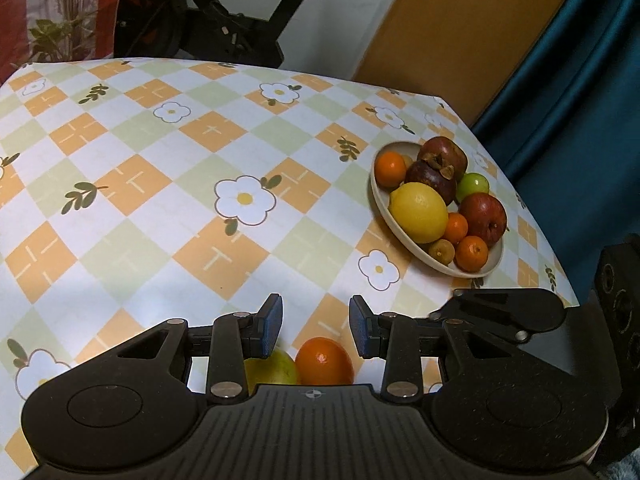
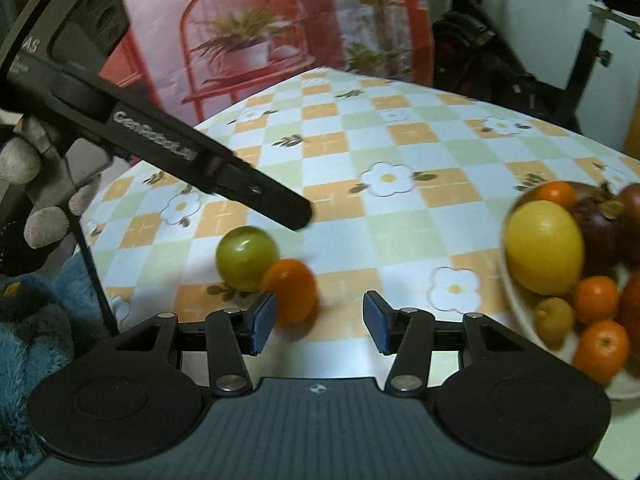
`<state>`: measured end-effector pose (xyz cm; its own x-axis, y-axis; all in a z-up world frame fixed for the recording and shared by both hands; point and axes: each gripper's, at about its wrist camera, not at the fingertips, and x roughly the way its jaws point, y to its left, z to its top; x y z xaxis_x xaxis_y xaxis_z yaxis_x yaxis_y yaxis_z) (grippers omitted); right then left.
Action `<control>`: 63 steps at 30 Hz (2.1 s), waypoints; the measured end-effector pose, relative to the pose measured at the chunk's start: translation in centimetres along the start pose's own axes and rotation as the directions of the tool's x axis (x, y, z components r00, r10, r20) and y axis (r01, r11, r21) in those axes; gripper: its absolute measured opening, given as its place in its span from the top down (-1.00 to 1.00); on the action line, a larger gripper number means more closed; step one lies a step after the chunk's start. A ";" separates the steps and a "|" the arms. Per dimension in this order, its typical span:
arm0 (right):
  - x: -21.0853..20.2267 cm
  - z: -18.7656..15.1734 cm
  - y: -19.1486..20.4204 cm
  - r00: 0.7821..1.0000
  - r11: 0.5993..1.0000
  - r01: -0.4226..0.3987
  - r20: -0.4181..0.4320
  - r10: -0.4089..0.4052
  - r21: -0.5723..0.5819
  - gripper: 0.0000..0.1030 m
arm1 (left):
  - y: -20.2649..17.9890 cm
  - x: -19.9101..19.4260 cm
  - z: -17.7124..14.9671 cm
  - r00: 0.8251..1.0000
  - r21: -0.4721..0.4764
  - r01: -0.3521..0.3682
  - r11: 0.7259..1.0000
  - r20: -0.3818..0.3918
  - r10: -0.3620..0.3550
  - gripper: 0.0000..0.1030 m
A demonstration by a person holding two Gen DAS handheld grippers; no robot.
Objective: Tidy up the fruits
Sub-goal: 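Move the left tool to another tangerine beside the green fruit, then close the left tool around the tangerine, then carry the tangerine with the left tool onto the beige plate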
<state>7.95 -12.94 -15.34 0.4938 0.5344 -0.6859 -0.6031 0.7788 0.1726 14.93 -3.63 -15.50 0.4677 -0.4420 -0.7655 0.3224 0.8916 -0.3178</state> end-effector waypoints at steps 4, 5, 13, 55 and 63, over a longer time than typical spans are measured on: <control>1.4 0.2 0.9 0.999 0.999 -0.020 -0.026 0.019 -0.040 0.01 | -0.1 0.3 0.1 1.000 -0.006 0.005 1.000 -0.007 -0.005 0.26; 1.8 0.2 1.0 0.999 0.999 -0.023 -0.032 0.021 -0.047 0.01 | -0.1 0.4 0.2 1.000 -0.007 0.006 1.000 -0.009 -0.006 0.26; 2.7 -0.3 1.0 0.999 0.999 -0.022 -0.041 0.020 -0.040 0.23 | -0.4 1.1 0.2 0.999 -0.014 0.011 1.000 -0.032 -0.012 0.26; 0.4 -1.4 -1.6 0.998 0.993 0.039 0.051 -0.045 0.112 0.25 | -2.0 4.5 1.0 0.990 -0.035 0.062 0.997 -0.121 -0.066 0.26; -2.8 -1.0 -3.5 0.984 0.982 0.100 0.132 -0.122 0.159 0.25 | -5.9 4.2 3.5 0.995 0.037 0.085 0.996 -0.061 -0.082 0.26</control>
<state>8.04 -17.51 -14.78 0.6417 0.4744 -0.6026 -0.4430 0.8707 0.2137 17.93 -11.07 -14.90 0.3884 -0.5072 -0.7694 0.3914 0.8467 -0.3605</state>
